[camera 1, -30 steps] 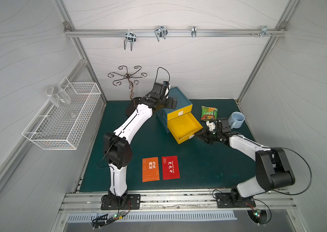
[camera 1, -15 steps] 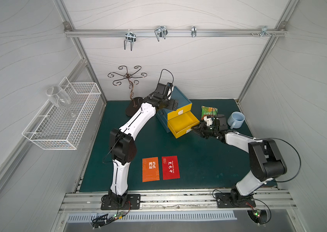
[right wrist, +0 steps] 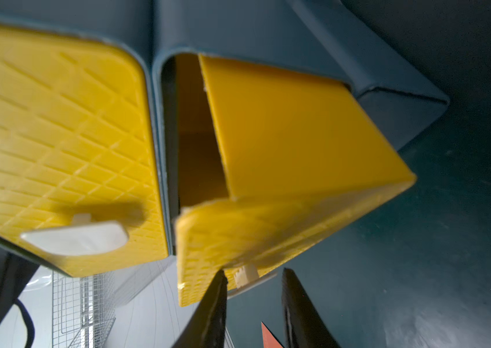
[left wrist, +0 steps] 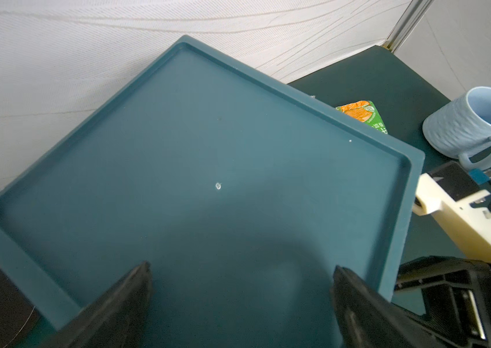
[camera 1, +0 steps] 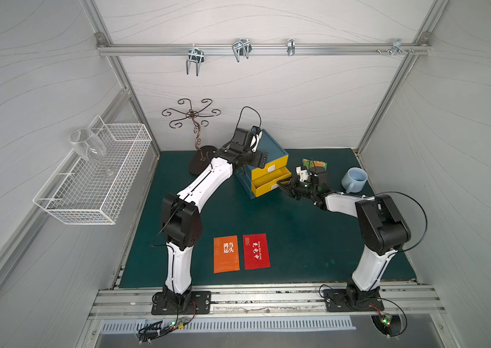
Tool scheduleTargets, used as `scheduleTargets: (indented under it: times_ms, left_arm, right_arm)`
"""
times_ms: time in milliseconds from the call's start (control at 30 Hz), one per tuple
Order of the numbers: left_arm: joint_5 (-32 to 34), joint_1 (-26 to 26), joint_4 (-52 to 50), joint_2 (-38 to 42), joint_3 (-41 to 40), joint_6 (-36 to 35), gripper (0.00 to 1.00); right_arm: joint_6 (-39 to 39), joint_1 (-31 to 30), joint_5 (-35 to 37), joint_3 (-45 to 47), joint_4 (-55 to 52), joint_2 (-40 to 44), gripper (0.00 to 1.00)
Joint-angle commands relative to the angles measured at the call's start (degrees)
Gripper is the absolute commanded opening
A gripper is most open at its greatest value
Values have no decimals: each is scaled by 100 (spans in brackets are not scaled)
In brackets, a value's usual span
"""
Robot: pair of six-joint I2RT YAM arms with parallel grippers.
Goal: Take the postcards out of the drawer
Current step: Close the drawer in the storage box.
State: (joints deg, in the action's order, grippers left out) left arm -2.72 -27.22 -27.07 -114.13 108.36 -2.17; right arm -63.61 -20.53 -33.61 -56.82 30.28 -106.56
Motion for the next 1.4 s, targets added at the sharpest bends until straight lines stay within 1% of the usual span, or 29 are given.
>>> scheduleTargets:
  times_ms: [0,100,367,700,867,1000,1133,1267,1367]
  left_arm:
    - [-618,-90,-546,-4,-437,-20,97]
    - [-694,-82,-501,98,-582,-76,97]
    - [-932,-86,-339,350,-861,-220,97]
    - [-1095,-69,-296,556,-1008,-204,97]
    - [-1065,-21,-209,653,-1029,-105,98]
    - [-976,33,-124,653,-935,46,99]
    - [-967,49,-105,587,-760,84,98]
    - [-875,47,-28,545,-616,144,98]
    - [-797,43,27,527,-560,151,99]
  right_arm:
    - [-397,-154,246,-164,595,-335,34]
    - [-472,-259,387,-303,703,-498,34]
    - [-547,-629,467,-723,707,-833,34]
    - [-516,-964,554,-675,750,-771,33]
    - [-534,-937,594,-462,812,-632,34]
    - [-642,-709,645,-105,948,-407,46]
    - [-650,-458,519,212,1055,-207,55]
    - [-676,-381,417,461,1119,-236,58]
    - [-939,-408,368,624,1530,-518,58]
